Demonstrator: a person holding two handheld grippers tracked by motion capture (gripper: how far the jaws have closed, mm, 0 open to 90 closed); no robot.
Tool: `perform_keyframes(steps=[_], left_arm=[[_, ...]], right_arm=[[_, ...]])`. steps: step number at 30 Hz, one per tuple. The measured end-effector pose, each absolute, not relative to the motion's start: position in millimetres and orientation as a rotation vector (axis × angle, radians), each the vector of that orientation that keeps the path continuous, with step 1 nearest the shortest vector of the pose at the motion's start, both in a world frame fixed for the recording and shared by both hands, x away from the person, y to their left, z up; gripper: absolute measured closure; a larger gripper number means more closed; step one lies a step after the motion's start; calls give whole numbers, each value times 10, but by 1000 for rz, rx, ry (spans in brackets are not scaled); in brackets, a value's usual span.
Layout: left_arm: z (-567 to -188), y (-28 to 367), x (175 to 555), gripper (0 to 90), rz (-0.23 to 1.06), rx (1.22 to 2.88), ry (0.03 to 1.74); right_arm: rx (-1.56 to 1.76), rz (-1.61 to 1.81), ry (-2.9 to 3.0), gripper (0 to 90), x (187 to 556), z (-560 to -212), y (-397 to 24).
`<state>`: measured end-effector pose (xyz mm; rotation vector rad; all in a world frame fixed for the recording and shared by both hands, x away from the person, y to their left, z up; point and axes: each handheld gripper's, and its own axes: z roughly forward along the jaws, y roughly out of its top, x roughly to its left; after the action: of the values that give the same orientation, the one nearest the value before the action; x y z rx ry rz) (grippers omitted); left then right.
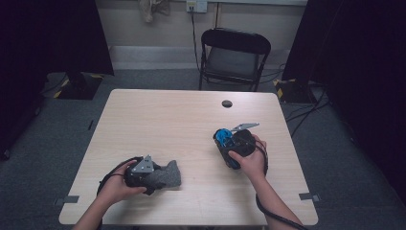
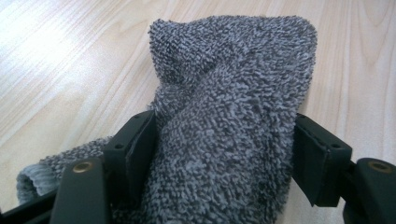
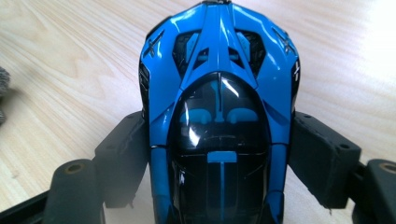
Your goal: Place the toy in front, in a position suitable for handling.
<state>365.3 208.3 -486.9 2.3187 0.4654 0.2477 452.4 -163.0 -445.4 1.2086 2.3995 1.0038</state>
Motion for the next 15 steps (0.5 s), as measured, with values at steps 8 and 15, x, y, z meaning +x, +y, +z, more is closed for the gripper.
perform_keyframes(steps=[8,15], left_arm=[[-4868,2082,3652,294,248,2322,467],[-4867,2079,3650,294,248,2322,466]], right_arm=[[1183,1063,2385,253,4414,-4322,-1658],[1166,1102,2372,252,4323,-4233,-1690]])
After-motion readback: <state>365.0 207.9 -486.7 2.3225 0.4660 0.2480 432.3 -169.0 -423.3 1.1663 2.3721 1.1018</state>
